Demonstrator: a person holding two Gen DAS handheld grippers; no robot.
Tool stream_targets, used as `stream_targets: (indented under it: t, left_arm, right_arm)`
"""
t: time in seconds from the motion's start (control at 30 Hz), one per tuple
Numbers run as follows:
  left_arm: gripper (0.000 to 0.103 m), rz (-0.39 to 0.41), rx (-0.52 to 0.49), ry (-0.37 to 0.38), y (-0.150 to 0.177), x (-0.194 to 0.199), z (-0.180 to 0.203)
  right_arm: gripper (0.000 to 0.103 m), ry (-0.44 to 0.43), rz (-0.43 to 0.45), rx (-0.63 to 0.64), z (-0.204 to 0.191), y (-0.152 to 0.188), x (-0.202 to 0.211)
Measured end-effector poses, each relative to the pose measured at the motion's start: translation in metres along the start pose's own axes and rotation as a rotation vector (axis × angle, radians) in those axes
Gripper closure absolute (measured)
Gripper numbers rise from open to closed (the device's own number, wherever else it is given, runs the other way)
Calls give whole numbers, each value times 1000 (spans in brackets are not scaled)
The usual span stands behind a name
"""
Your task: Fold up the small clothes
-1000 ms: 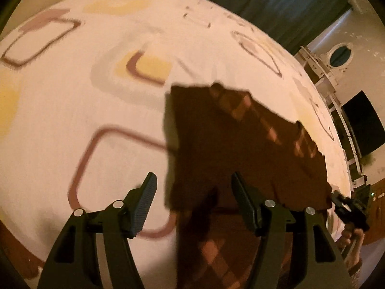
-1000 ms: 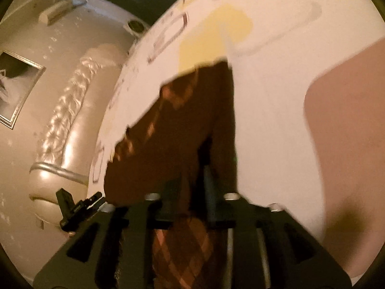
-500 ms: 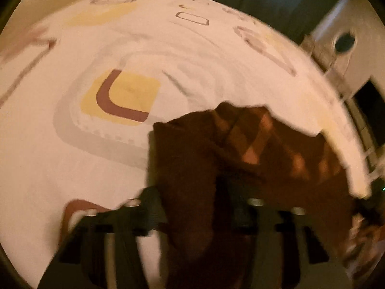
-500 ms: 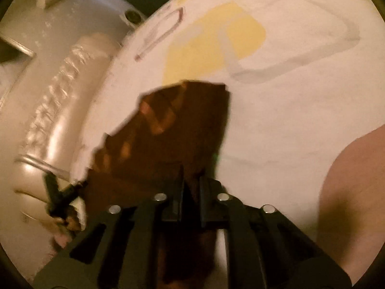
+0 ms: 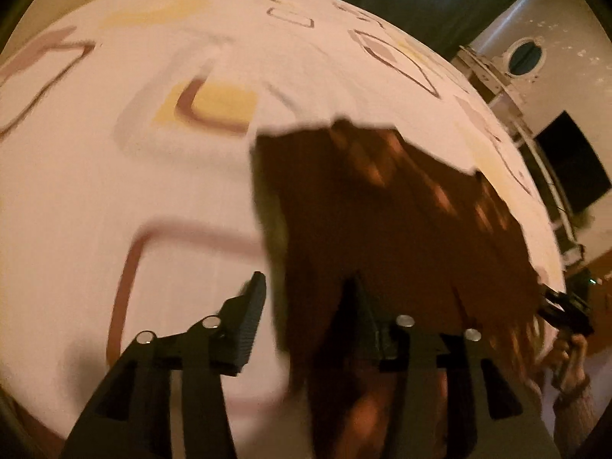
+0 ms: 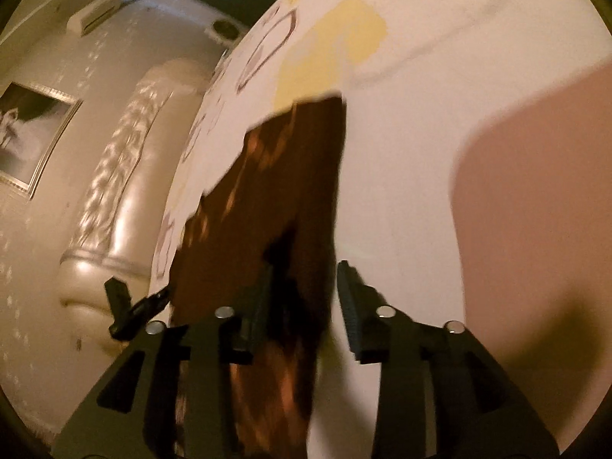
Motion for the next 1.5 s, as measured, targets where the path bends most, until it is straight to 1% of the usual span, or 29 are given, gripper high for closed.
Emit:
stream_targets:
  t: [0.07, 0.17, 0.3, 0.4, 0.47, 0.53, 0.57, 0.63, 0.77, 0.83, 0.9, 1.0, 1.17, 1.2, 1.23, 1.3, 1.33, 1.37, 1.4, 1.43, 1.5]
  left_arm:
    - [55, -27, 3, 25, 25, 11, -4]
    - [55, -49, -30, 46, 66, 32, -3]
    - [55, -92, -77, 80, 95, 39, 5]
    - [55, -137, -98, 82, 113, 30, 11]
    - [55, -164, -89, 80, 114, 19, 14]
    - [47, -161, -96, 98, 116, 16, 16]
    - [46, -162, -106, 102, 116, 16, 19]
    - [45, -158, -120, 91, 117, 15, 23]
    - [45, -168, -151, 103, 124, 14, 30]
    - [45, -170, -152, 103, 125, 14, 30]
    - [45, -171, -150, 107, 125, 14, 30]
    - [45, -181, -162, 103, 128, 13, 30]
    - [45, -178, -176, 83, 130, 13, 32]
    - [46, -177, -176, 80, 130, 13, 33]
    - [51, -179, -178, 77, 130, 13, 34]
    - [57, -190, -183, 74, 131, 12, 35]
    - [59, -196, -188, 74, 132, 11, 36]
    - [61, -201, -190, 79, 133, 11, 37]
    - [65, -216, -195, 94, 134, 9, 39]
    - [66, -225, -198, 99, 135, 8, 41]
    - [66, -244, -217, 90, 138, 4, 45]
  right_arm:
    - [68, -10, -45, 20, 1, 19, 12]
    - [65, -37, -107, 56, -2, 47, 28]
    - [61, -69, -148, 73, -5, 77, 38]
    - [60, -86, -178, 92, -6, 93, 41]
    - [60, -93, -198, 97, -6, 100, 40]
    - [60, -91, -231, 112, -8, 106, 37]
    - [60, -80, -255, 135, -11, 109, 34]
    - [60, -61, -302, 174, -14, 114, 29]
    - [60, -39, -381, 233, -19, 125, 13]
    - [60, -7, -420, 272, -21, 132, 3]
    - [60, -11, -454, 287, -23, 135, -8]
    - [60, -12, -470, 304, -29, 136, -13]
    - [60, -26, -459, 288, -29, 134, -15]
    - [60, -22, -458, 293, -29, 134, -15]
    - [60, -18, -458, 300, -31, 136, -16]
    - [61, -8, -457, 313, -34, 136, -18]
    - [63, -7, -458, 315, -34, 137, -19]
    - [68, -11, -464, 313, -36, 138, -22]
    - [70, -6, -472, 317, -37, 140, -25]
    - [70, 1, -481, 321, -37, 142, -28]
    - [78, 12, -503, 335, -40, 146, -35]
Point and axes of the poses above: each gripper's, at about its wrist camera, not at the fingertips, and x roughly against the way its jaws point, z to its right, y to its underside, the point moved 2 cm from there along -x, roughly the way its jaws point, and after that the axes turned 6 degrees about -y, right-handed, at the moved point
